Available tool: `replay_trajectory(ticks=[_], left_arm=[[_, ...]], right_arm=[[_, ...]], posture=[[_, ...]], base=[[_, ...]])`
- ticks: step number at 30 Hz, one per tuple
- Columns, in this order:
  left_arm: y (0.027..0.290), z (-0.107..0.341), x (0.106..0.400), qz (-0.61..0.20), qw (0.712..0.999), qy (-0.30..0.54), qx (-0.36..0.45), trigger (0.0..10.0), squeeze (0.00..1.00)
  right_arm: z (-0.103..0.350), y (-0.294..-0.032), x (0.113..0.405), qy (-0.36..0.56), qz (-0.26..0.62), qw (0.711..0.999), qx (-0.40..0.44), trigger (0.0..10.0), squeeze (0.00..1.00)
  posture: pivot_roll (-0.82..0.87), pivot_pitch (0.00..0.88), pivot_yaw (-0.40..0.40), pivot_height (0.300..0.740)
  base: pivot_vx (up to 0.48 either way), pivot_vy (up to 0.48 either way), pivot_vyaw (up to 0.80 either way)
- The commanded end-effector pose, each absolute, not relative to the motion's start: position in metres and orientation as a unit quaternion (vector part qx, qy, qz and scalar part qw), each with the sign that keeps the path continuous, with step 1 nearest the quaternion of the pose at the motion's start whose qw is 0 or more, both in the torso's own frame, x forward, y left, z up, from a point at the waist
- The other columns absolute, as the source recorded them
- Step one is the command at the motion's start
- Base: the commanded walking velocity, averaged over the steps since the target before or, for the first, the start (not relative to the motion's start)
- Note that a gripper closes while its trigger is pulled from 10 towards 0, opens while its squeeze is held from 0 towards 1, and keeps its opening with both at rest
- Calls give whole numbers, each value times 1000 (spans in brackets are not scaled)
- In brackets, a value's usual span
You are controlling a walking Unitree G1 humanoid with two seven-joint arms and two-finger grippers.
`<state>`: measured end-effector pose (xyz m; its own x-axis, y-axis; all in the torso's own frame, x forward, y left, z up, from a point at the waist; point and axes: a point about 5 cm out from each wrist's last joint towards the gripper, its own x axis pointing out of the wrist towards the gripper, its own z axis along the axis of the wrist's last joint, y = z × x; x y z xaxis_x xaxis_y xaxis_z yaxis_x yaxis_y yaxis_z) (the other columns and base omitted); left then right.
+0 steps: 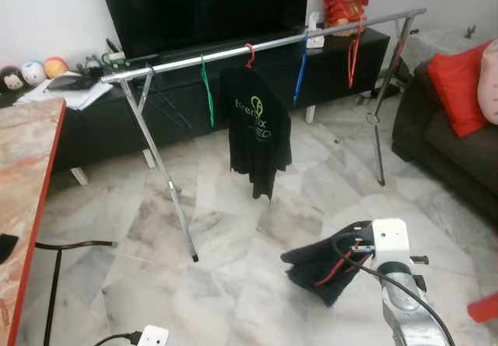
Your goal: Hang hanger
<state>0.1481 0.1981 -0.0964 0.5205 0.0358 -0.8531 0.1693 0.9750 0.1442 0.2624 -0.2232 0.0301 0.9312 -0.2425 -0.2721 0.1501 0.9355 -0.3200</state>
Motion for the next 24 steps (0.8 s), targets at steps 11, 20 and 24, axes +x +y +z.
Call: replay_trajectory(ticks=[11, 20, 24], left_arm=[[202, -95, 150, -40, 865, 490, 98, 10000, 0], [202, -95, 150, -45, 864, 491, 101, 10000, 0], [202, -95, 150, -46, 864, 491, 101, 10000, 0]], right_arm=[[33, -220, 266, 147, -107, 974, -138, 10000, 0], [32, -220, 266, 149, -113, 972, -140, 10000, 0], [31, -220, 266, 150, -115, 972, -140, 10000, 0]], posture=[[-241, 0, 42, 740], [-239, 0, 45, 740], [-239, 0, 45, 740]], base=[[0, 0, 0], [0, 0, 0], [0, 0, 0]])
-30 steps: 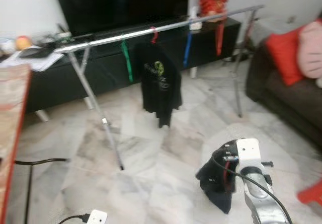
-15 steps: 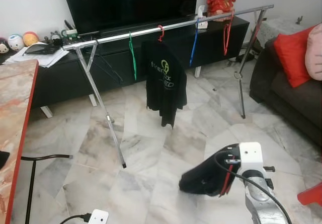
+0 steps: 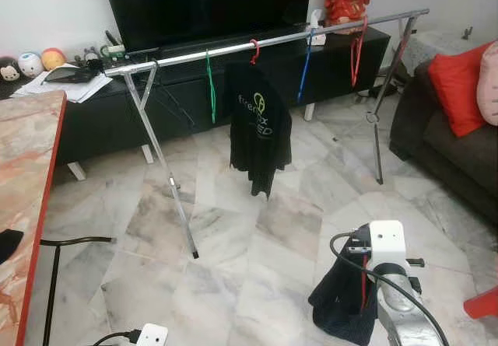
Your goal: Hang hanger
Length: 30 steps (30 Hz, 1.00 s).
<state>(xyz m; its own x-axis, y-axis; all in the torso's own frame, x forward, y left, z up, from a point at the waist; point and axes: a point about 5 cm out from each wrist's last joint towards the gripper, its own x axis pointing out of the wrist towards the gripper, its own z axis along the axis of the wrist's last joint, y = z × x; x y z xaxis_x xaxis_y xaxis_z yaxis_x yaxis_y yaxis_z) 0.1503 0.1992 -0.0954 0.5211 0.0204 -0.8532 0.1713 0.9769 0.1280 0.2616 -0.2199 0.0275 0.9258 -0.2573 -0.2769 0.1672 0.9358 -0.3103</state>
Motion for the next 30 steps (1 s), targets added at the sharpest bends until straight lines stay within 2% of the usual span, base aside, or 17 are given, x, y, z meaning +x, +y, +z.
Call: replay_trajectory(ticks=[1, 30], left_arm=[[202, -95, 150, -46, 864, 491, 101, 10000, 0], [202, -95, 150, -52, 863, 491, 103, 10000, 0]], right_arm=[[31, -221, 266, 150, -115, 972, -140, 10000, 0], [30, -223, 266, 155, -122, 969, -148, 10000, 0]], posture=[[-239, 0, 45, 740], [-240, 0, 45, 740]], base=[[0, 0, 0], [288, 0, 0]])
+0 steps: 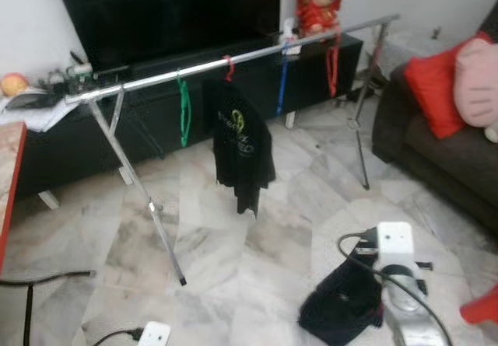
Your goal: Hang hanger
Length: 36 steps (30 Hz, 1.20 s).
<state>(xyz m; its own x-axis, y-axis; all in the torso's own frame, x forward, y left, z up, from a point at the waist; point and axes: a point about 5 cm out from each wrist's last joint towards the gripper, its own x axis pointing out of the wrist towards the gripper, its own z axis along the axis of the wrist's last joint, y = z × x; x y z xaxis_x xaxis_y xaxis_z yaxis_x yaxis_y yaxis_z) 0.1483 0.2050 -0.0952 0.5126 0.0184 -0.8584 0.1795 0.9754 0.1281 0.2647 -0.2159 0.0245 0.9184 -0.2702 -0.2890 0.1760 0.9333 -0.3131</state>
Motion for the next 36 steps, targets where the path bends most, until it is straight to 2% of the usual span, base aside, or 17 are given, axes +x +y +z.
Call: replay_trajectory(ticks=[1, 9, 18, 29, 36], left_arm=[[202, -95, 150, -52, 863, 491, 103, 10000, 0], [201, -95, 150, -48, 864, 491, 102, 10000, 0], [195, -97, 149, -28, 867, 490, 86, 10000, 0], [198, -98, 146, -4, 866, 493, 80, 10000, 0], [202, -97, 147, 1, 866, 493, 84, 10000, 0]], right_arm=[[30, -223, 266, 154, -121, 969, -149, 10000, 0], [32, -225, 267, 151, -112, 969, -159, 10000, 0], [38, -229, 272, 147, -79, 969, -180, 10000, 0], [22, -204, 278, 176, 11, 967, -184, 10000, 0], [7, -197, 277, 205, 29, 965, -159, 10000, 0]], posture=[[-242, 0, 43, 740], [-254, 0, 26, 740], [-251, 0, -32, 740], [-183, 0, -55, 740], [-174, 0, -24, 740]], base=[[319, 0, 0], [316, 0, 0], [0, 0, 0], [0, 0, 0], [0, 0, 0]])
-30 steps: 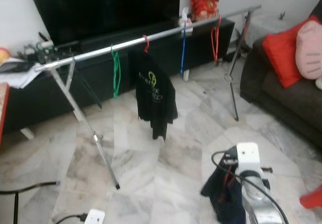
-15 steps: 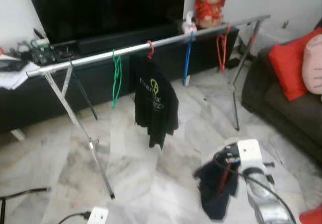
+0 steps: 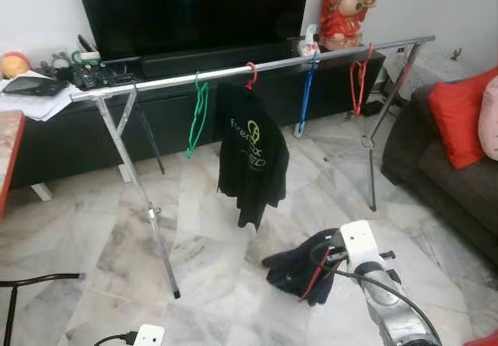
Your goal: Hang hanger
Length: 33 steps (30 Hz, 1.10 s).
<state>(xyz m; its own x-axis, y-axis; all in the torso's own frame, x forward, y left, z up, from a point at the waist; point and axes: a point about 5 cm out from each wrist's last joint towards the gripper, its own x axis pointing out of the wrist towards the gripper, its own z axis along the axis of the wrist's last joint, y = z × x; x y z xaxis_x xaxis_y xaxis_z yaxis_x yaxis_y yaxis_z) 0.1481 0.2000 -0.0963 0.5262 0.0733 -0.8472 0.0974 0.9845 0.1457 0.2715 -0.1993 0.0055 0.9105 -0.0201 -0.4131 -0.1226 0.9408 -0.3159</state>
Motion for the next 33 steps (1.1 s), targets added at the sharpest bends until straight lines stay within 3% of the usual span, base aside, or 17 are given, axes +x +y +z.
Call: replay_trajectory(ticks=[1, 6, 12, 22, 33], left_arm=[[203, -97, 147, 0, 866, 493, 86, 10000, 0], [205, -95, 150, -3, 866, 491, 93, 10000, 0], [206, -94, 151, -3, 867, 489, 94, 10000, 0], [208, -94, 152, -6, 866, 490, 98, 10000, 0], [209, -94, 152, -8, 865, 491, 101, 10000, 0]], right_arm=[[-1, -195, 273, 225, 34, 963, -145, 10000, 0], [-36, -185, 249, 318, 67, 938, -122, 10000, 0], [-56, -170, 227, 366, 127, 916, -105, 10000, 0], [-73, -197, 197, 421, 28, 904, -70, 10000, 0], [-76, -197, 190, 418, 42, 905, -65, 10000, 0]], posture=[[-176, 0, -21, 740], [-181, 0, -4, 740], [-184, 0, 3, 740], [-185, 0, 20, 740], [-188, 0, 20, 740]], base=[[0, 0, 0], [0, 0, 0], [0, 0, 0], [0, 0, 0], [0, 0, 0]])
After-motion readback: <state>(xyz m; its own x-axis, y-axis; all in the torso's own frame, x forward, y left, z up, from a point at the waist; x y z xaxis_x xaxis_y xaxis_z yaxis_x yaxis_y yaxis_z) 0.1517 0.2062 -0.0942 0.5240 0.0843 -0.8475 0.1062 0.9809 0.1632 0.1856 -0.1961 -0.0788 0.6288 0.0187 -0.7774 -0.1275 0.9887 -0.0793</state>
